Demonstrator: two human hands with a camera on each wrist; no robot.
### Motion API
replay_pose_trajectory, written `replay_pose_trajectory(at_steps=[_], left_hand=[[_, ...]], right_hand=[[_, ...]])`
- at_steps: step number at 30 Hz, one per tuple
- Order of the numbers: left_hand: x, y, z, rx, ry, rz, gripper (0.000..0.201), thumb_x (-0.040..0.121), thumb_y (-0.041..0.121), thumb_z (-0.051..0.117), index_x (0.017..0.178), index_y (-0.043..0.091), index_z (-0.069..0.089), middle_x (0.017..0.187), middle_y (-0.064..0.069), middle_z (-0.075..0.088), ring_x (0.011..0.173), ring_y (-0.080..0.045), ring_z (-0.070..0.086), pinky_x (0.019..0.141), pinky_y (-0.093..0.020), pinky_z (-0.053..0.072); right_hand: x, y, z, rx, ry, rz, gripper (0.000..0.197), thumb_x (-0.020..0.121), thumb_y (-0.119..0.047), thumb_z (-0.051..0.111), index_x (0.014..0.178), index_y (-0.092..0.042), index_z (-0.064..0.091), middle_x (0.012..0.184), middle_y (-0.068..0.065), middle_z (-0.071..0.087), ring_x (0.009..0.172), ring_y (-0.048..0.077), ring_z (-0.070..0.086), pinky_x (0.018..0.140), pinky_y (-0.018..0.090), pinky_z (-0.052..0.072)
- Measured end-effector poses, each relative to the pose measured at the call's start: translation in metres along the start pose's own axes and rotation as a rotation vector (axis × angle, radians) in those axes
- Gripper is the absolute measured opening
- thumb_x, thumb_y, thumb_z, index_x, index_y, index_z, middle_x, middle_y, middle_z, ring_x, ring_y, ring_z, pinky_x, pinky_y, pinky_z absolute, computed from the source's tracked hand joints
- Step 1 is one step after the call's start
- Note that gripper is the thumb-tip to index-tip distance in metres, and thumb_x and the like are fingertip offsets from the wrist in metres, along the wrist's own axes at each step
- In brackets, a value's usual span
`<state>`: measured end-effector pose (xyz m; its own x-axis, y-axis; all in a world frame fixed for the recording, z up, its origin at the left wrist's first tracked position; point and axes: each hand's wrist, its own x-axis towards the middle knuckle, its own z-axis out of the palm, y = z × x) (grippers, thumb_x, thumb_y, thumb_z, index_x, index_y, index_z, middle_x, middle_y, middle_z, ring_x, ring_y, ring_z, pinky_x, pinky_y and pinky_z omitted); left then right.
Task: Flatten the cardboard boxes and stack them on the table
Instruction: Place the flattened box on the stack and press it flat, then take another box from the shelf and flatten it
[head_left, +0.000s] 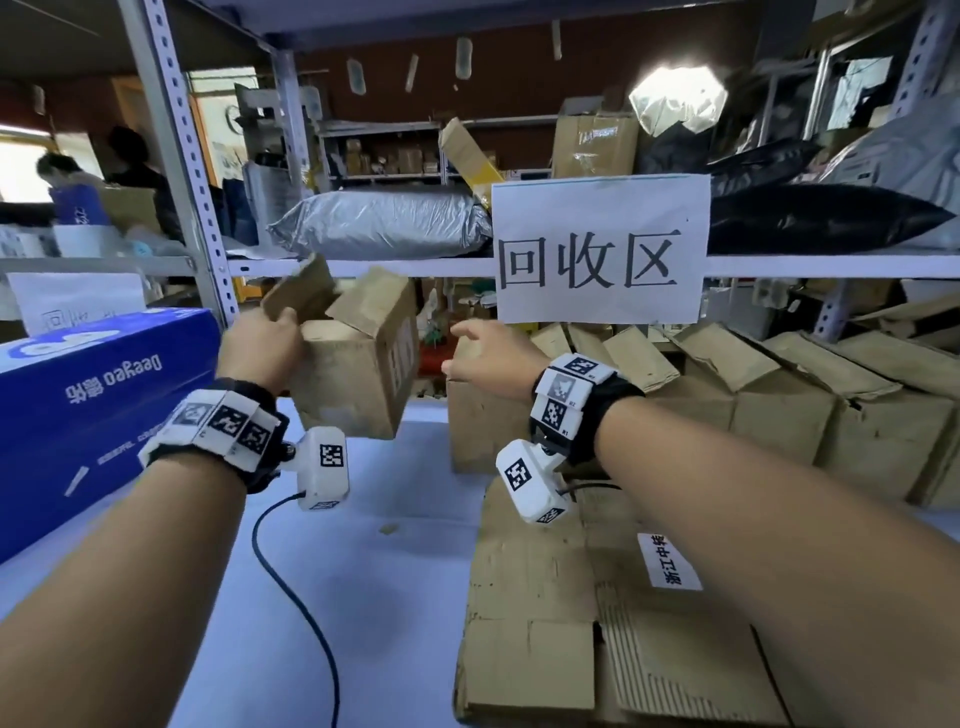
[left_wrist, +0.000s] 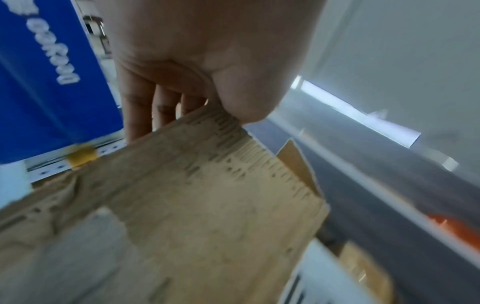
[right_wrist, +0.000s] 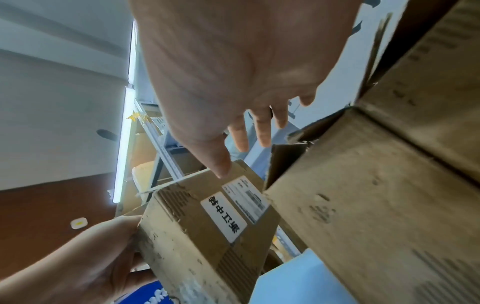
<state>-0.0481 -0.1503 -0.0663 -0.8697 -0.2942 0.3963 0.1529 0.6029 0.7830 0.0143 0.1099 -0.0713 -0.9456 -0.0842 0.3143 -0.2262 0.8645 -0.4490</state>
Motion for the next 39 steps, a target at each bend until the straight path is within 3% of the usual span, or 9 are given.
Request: replay_pose_trajectory(at_steps=[6, 8, 12, 18, 22, 28, 33, 36, 39], left_hand=[[-0.066, 0.039, -0.037, -0.22, 0.152, 0.241, 0.046, 0.099, 0.047, 0.046, 0.108, 0.005, 0.064, 0.101, -0.021, 0.067, 0.098, -0.04, 0.064, 0.085, -0.052, 0.054], [-0.1, 0.053, -0.033, -0.273, 0.132, 0.378, 0.037, 0.101, 0.044, 0.048, 0.098, 0.01, 0.063, 0.084, -0.008, 0.063, 0.086, -0.035, 0.063, 0.071, -0.04, 0.048], [-0.168, 0.079, -0.007, -0.397, 0.065, 0.654, 0.015, 0.104, 0.02, 0.053, 0.105, 0.019, 0.068, 0.082, 0.012, 0.059, 0.076, -0.007, 0.053, 0.066, -0.017, 0.036], [-0.235, 0.106, 0.027, -0.624, -0.119, 0.753, 0.039, 0.099, 0.006, 0.054, 0.122, 0.035, 0.065, 0.114, 0.026, 0.064, 0.108, 0.011, 0.058, 0.091, -0.013, 0.044], [-0.256, 0.12, 0.041, -0.557, -0.177, 0.852, 0.049, 0.095, -0.007, 0.054, 0.124, 0.03, 0.067, 0.123, 0.013, 0.064, 0.121, -0.002, 0.057, 0.102, -0.019, 0.044], [-0.276, 0.137, 0.055, -0.636, -0.333, 0.497, 0.039, 0.105, 0.018, 0.055, 0.141, 0.034, 0.049, 0.144, -0.005, 0.049, 0.139, -0.018, 0.044, 0.116, -0.033, 0.037], [-0.273, 0.139, 0.048, -0.941, -0.481, -0.091, 0.027, 0.104, 0.052, 0.047, 0.114, 0.029, 0.057, 0.119, 0.002, 0.068, 0.114, -0.02, 0.065, 0.096, -0.046, 0.055], [-0.266, 0.133, 0.048, -0.892, -0.479, -0.052, 0.044, 0.098, 0.049, 0.062, 0.13, 0.019, 0.054, 0.112, 0.002, 0.067, 0.096, -0.012, 0.065, 0.089, -0.046, 0.057], [-0.262, 0.126, 0.051, -0.871, -0.409, -0.029, 0.081, 0.083, 0.037, 0.083, 0.145, 0.025, 0.033, 0.141, -0.002, 0.053, 0.118, -0.012, 0.059, 0.102, -0.048, 0.052]], right_hand=[[-0.046, -0.046, -0.041, 0.718, 0.032, -0.107, 0.08, 0.096, -0.051, 0.058, 0.157, -0.022, 0.016, 0.153, 0.004, 0.043, 0.134, 0.02, 0.047, 0.105, 0.042, 0.043], [-0.075, -0.052, -0.059, 0.965, 0.072, -0.066, 0.085, 0.091, -0.057, 0.06, 0.157, -0.033, 0.011, 0.14, -0.003, 0.052, 0.126, 0.025, 0.055, 0.098, 0.054, 0.05], [-0.138, -0.039, -0.088, 1.181, 0.258, 0.104, 0.099, 0.075, -0.061, 0.073, 0.152, -0.046, 0.014, 0.119, -0.014, 0.057, 0.112, 0.025, 0.063, 0.078, 0.053, 0.06], [-0.22, 0.016, -0.093, 1.344, 0.597, 0.161, 0.071, 0.081, -0.021, 0.076, 0.133, -0.054, 0.04, 0.122, 0.005, 0.069, 0.105, 0.034, 0.07, 0.086, 0.068, 0.052], [-0.251, 0.046, -0.095, 1.428, 0.653, 0.247, 0.064, 0.079, -0.046, 0.078, 0.129, -0.036, 0.04, 0.123, 0.007, 0.065, 0.098, 0.037, 0.072, 0.073, 0.054, 0.059], [-0.267, 0.078, -0.104, 1.361, 0.706, 0.244, 0.056, 0.084, -0.007, 0.06, 0.136, -0.023, 0.046, 0.104, 0.005, 0.066, 0.091, 0.027, 0.066, 0.068, 0.042, 0.058], [-0.271, 0.081, -0.099, 1.083, 0.631, 0.152, 0.074, 0.082, 0.018, 0.058, 0.134, -0.035, 0.054, 0.12, 0.001, 0.067, 0.101, 0.019, 0.068, 0.077, 0.043, 0.06], [-0.268, 0.08, -0.092, 0.876, 0.608, 0.12, 0.083, 0.08, 0.018, 0.063, 0.141, -0.035, 0.05, 0.13, -0.004, 0.064, 0.114, 0.017, 0.065, 0.092, 0.048, 0.057], [-0.265, 0.076, -0.085, 0.76, 0.586, 0.105, 0.088, 0.076, 0.017, 0.066, 0.145, -0.034, 0.046, 0.128, -0.007, 0.066, 0.115, 0.017, 0.065, 0.096, 0.054, 0.054]])
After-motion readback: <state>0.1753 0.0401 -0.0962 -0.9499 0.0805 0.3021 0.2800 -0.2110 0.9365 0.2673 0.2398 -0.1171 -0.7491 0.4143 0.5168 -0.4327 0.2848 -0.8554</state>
